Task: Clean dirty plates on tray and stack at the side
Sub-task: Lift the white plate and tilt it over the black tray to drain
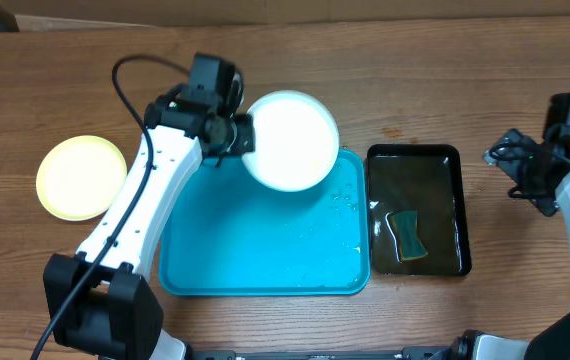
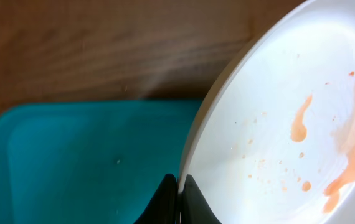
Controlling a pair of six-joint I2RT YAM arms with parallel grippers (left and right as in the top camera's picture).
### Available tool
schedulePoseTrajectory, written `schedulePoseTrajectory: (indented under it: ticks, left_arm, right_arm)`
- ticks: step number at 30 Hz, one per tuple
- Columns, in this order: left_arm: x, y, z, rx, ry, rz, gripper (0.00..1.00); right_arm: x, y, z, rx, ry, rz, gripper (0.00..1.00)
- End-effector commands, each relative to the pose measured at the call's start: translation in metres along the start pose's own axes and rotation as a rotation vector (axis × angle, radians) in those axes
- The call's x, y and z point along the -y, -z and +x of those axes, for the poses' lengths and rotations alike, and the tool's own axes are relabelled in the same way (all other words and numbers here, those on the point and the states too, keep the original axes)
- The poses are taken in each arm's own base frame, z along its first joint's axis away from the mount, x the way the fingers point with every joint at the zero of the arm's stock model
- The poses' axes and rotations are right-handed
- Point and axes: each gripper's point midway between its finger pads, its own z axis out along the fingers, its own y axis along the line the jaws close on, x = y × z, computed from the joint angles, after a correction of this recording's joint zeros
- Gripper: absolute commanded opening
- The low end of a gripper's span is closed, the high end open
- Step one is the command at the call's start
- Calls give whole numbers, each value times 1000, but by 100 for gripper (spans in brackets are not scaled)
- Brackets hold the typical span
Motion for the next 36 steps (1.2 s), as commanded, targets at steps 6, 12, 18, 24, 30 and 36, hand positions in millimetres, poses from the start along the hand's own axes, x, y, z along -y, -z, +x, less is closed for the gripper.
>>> schedulePoseTrajectory:
  ticks: [6, 12, 18, 24, 30, 36]
  left_arm:
    - [70, 54, -48, 272, -73, 11, 4]
    - [119, 49, -58, 358, -107, 97, 4]
    - [157, 18, -64, 421, -212, 90, 4]
    - [189, -5, -58, 526, -396, -70, 4]
    - [216, 19, -49, 676, -655, -347, 4]
    - [255, 46, -27, 751, -873, -452, 4]
  right_arm:
    - [45, 2, -40, 80, -321, 8, 100]
    - [57, 2, -44, 87, -354, 20, 100]
    - [57, 2, -44, 87, -354, 20, 100]
    - [57, 2, -44, 87, -354, 20, 100]
    - [57, 2, -44, 87, -354, 20, 100]
    - [57, 2, -44, 87, -354, 20, 100]
